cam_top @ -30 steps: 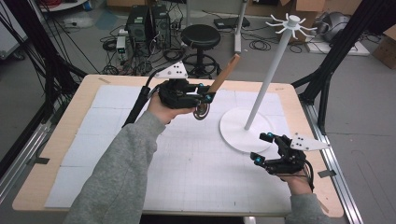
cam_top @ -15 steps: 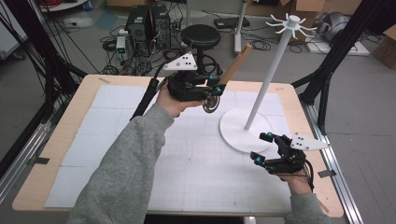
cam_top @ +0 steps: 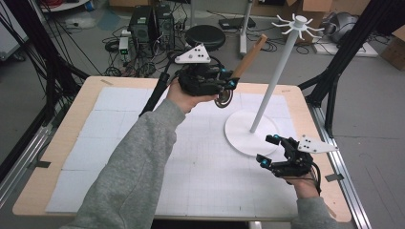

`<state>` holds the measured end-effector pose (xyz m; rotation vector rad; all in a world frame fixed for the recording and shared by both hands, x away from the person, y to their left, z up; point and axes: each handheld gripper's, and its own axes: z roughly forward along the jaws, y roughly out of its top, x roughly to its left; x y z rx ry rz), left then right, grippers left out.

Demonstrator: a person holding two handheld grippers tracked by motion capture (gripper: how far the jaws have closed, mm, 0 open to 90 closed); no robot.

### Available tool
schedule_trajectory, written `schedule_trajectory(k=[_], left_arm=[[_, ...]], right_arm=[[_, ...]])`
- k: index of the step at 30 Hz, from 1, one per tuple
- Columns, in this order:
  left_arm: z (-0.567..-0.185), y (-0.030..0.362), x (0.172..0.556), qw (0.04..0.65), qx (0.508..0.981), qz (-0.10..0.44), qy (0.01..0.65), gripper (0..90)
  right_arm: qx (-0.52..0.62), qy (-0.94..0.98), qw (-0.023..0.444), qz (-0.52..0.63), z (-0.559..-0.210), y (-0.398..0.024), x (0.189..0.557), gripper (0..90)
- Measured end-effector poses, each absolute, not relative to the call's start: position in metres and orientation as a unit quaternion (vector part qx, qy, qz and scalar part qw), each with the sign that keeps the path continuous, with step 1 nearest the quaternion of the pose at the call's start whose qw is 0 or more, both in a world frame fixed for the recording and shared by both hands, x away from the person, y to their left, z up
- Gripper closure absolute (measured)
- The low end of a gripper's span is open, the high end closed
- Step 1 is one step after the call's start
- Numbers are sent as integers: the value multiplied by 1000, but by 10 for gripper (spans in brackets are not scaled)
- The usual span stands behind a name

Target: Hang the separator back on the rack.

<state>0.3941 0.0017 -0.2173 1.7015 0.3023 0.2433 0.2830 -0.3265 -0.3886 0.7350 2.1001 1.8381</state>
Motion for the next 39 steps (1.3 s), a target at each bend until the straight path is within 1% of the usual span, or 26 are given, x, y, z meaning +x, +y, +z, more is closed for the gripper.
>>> schedule_trajectory(k=[9, 16, 26, 39], left_arm=[[-208, -15, 392, 641, 748, 116, 130, 694], [-208, -28, 391, 645, 741, 132, 131, 694], [-204, -34, 395, 647, 737, 138, 141, 694], [-211, -42, 401, 641, 740, 137, 150, 693]], right_arm=[[248, 723, 125, 633, -389, -325, 283, 145], [249, 721, 124, 635, -388, -326, 283, 145], [248, 721, 124, 635, -388, -326, 283, 145], [248, 720, 123, 636, -388, -326, 283, 145]])
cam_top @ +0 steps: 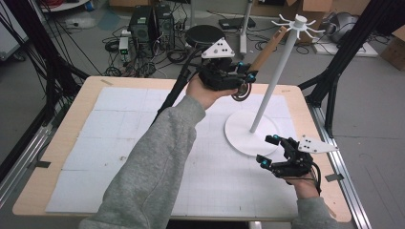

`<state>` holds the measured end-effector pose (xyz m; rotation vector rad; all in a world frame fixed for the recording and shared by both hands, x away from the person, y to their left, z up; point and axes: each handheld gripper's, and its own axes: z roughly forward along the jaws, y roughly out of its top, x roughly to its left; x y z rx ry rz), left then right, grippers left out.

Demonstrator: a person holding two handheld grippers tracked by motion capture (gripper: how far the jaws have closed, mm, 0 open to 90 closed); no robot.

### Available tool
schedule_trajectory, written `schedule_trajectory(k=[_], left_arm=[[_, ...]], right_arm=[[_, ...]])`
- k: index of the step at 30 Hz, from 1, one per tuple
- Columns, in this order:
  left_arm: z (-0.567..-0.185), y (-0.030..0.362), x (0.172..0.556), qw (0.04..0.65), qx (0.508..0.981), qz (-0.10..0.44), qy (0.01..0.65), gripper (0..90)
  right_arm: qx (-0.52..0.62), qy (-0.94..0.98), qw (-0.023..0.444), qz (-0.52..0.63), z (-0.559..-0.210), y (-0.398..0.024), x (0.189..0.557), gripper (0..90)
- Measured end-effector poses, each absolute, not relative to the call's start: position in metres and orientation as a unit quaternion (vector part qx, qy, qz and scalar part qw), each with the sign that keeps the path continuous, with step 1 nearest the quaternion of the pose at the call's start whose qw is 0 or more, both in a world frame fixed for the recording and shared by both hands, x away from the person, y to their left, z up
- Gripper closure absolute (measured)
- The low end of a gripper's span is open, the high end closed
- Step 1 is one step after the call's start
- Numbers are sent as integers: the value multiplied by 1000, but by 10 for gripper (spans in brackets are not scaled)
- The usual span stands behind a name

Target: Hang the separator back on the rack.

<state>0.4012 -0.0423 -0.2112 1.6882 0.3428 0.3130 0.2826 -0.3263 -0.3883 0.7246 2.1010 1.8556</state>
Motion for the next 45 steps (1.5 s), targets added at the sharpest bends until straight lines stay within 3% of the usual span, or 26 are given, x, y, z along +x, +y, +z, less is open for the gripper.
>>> schedule_trajectory(k=[18, 21, 30, 38, 45], left_arm=[[-217, -64, 401, 631, 747, 140, 159, 680], [-220, -67, 401, 623, 755, 136, 157, 559], [-227, -56, 390, 622, 759, 140, 132, 316], [-239, -34, 385, 619, 762, 145, 124, 156], [-253, -16, 381, 650, 746, 106, 99, 49]], right_arm=[[248, 720, 122, 637, -388, -325, 282, 146], [248, 720, 122, 636, -388, -326, 282, 146], [247, 719, 125, 637, -388, -326, 282, 146], [246, 726, 124, 630, -389, -324, 281, 146], [247, 726, 126, 630, -388, -325, 279, 146]])
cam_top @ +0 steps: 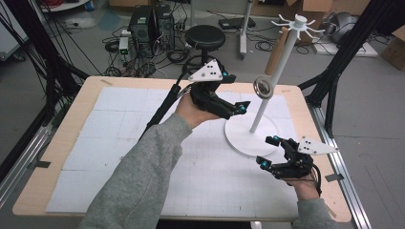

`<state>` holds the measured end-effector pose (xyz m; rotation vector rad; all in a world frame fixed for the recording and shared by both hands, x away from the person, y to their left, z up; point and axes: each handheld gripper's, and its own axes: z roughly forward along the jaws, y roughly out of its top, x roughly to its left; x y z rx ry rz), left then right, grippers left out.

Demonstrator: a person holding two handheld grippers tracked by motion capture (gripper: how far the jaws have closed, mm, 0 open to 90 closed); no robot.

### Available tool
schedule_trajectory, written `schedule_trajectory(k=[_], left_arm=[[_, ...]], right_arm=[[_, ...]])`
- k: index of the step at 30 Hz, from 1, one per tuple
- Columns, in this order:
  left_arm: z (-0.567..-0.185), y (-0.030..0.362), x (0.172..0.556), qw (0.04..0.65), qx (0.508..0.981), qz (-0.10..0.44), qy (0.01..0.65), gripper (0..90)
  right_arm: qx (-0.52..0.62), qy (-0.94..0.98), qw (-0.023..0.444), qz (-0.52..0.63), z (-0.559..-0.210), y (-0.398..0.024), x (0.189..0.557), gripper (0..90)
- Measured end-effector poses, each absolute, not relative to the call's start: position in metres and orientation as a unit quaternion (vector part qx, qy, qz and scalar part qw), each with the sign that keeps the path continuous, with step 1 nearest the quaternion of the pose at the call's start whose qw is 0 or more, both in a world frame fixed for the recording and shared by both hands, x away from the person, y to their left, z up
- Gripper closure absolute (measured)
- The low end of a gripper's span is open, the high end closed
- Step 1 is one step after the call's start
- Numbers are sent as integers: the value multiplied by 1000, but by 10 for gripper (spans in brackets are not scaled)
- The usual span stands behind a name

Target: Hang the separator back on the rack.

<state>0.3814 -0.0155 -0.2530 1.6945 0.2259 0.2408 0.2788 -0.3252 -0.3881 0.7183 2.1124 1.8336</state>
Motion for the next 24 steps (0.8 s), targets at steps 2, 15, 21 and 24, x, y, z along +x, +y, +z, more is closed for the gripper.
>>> schedule_trajectory(k=[2, 15, 21, 24], left_arm=[[-259, -9, 381, 649, 746, 106, 106, 23], [-311, 40, 377, 642, 749, 81, 141, 17], [-323, 58, 367, 639, 752, 91, 131, 17], [-328, 68, 362, 638, 753, 98, 128, 17]], right_arm=[[246, 728, 125, 627, -389, -324, 279, 146], [244, 734, 127, 621, -390, -323, 281, 146], [246, 735, 127, 619, -392, -323, 280, 146], [247, 735, 125, 618, -393, -322, 281, 146]])
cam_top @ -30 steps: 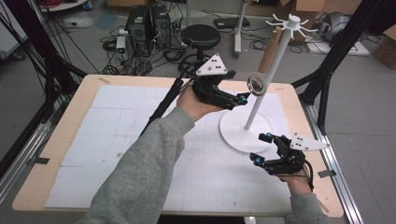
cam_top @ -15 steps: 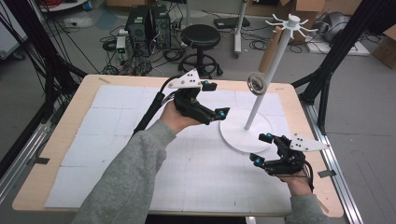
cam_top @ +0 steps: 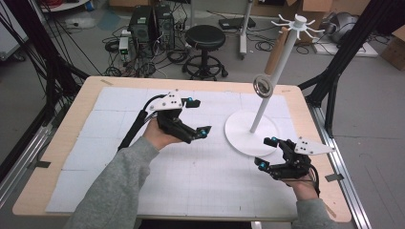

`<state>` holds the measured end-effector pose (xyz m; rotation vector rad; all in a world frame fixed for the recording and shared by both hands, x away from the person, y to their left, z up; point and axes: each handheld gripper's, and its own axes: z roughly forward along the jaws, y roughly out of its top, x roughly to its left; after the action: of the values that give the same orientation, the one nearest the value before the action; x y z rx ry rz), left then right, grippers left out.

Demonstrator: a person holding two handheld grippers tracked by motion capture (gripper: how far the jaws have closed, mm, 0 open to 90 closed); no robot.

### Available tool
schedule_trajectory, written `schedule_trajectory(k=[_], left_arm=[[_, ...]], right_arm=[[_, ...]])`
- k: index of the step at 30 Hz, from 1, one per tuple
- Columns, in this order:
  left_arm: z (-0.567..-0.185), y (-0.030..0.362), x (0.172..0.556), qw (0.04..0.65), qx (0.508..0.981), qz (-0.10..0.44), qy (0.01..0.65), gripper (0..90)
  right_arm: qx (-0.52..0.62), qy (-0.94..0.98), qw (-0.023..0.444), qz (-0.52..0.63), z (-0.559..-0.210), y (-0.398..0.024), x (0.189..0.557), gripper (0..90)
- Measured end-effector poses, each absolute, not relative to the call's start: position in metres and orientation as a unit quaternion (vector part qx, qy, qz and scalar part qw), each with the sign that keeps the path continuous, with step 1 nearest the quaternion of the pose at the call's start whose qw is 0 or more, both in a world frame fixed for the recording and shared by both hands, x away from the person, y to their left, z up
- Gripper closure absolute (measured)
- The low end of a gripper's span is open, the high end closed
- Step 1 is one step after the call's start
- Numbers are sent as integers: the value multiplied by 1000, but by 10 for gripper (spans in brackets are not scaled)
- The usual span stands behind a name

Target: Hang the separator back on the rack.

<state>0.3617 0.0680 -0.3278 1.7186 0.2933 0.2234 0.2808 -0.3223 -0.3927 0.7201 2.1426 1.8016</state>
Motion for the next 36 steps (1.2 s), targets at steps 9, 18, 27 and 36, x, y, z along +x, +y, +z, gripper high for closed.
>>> schedule_trajectory(k=[9, 18, 27, 36], left_arm=[[-345, 112, 351, 634, 750, 124, 144, 17], [-362, 141, 340, 627, 748, 140, 164, 17], [-380, 161, 329, 618, 750, 143, 187, 17], [-388, 169, 315, 612, 753, 143, 195, 17]], right_arm=[[248, 739, 123, 614, -394, -321, 280, 146], [250, 742, 125, 609, -396, -320, 281, 146], [251, 738, 131, 612, -396, -320, 280, 145], [251, 730, 138, 620, -394, -323, 280, 144]])
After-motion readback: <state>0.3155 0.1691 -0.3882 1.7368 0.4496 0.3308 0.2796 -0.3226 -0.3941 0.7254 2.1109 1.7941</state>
